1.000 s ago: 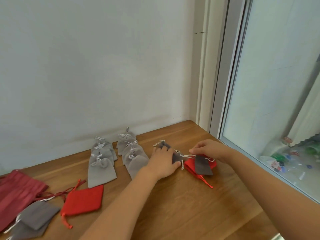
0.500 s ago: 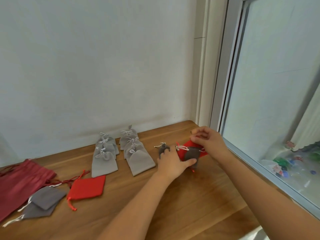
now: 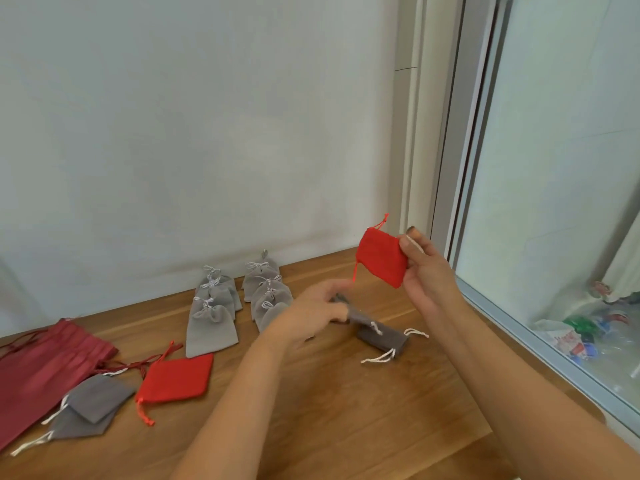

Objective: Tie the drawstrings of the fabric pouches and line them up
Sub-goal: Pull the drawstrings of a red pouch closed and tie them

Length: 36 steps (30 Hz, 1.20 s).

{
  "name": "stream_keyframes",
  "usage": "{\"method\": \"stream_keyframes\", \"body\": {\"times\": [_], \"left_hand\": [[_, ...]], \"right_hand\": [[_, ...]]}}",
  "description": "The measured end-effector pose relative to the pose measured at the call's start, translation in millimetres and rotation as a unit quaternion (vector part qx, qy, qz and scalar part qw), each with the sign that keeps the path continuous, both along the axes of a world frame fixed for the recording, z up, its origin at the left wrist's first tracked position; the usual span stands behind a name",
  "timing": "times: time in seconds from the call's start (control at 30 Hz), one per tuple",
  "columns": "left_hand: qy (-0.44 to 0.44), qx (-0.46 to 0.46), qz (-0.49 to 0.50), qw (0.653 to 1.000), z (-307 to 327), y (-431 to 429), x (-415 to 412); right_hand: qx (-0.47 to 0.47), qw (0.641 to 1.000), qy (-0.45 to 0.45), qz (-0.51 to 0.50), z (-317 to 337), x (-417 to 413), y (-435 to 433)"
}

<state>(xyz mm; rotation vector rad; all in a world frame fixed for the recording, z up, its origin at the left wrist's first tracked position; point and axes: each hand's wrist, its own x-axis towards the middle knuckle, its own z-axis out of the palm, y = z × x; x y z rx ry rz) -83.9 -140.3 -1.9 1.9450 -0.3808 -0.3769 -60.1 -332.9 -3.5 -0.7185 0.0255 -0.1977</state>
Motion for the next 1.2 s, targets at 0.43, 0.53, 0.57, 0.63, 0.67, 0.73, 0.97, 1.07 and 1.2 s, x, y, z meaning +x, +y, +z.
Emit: {"method": "stream_keyframes", "body": {"times": [0.43, 0.53, 0.57, 0.63, 0.67, 0.73, 0.97, 1.07, 1.2], "left_hand": [[0.217, -0.337, 0.243, 0.883, -34.6, -37.2, 27.7], [0.150, -0.296, 0.268, 0.904, -42.2, -43.9, 36.3], [0.129, -0.283, 0.268, 0.912, -44.7, -44.7, 39.0], [0.090, -0.243, 0.266, 0.929, -45.2, -46.2, 43.2], [0.078, -0.228, 0.266, 0.934, -44.0, -48.0, 44.9], [0.081, -0.226, 0.267, 0.933, -41.2, -48.2, 47.6], [-0.020, -0.218, 0.144, 0.965, -32.6, -29.4, 52.5], [-0.046, -0.207, 0.151, 0.965, -27.5, -22.6, 53.0], [-0.070, -0.165, 0.155, 0.972, -32.6, -19.9, 53.9]], "right_hand": [[0.057, 0.991, 0.068, 0.102, -54.9, 20.5, 15.4], [0.048, 0.988, 0.083, 0.119, -63.2, 21.6, 8.4], [0.050, 0.988, 0.085, 0.118, -64.4, 22.2, 7.6], [0.079, 0.986, 0.096, 0.111, -63.6, 24.5, 7.3], [0.090, 0.985, 0.101, 0.111, -63.5, 25.6, 6.6], [0.064, 0.985, 0.110, 0.118, -63.2, 26.0, 7.1], [-0.087, 0.980, 0.110, 0.138, -62.4, 21.2, 13.3], [-0.093, 0.980, 0.111, 0.136, -63.7, 22.1, 14.5], [-0.090, 0.980, 0.087, 0.158, -63.9, 22.1, 15.8]]}}
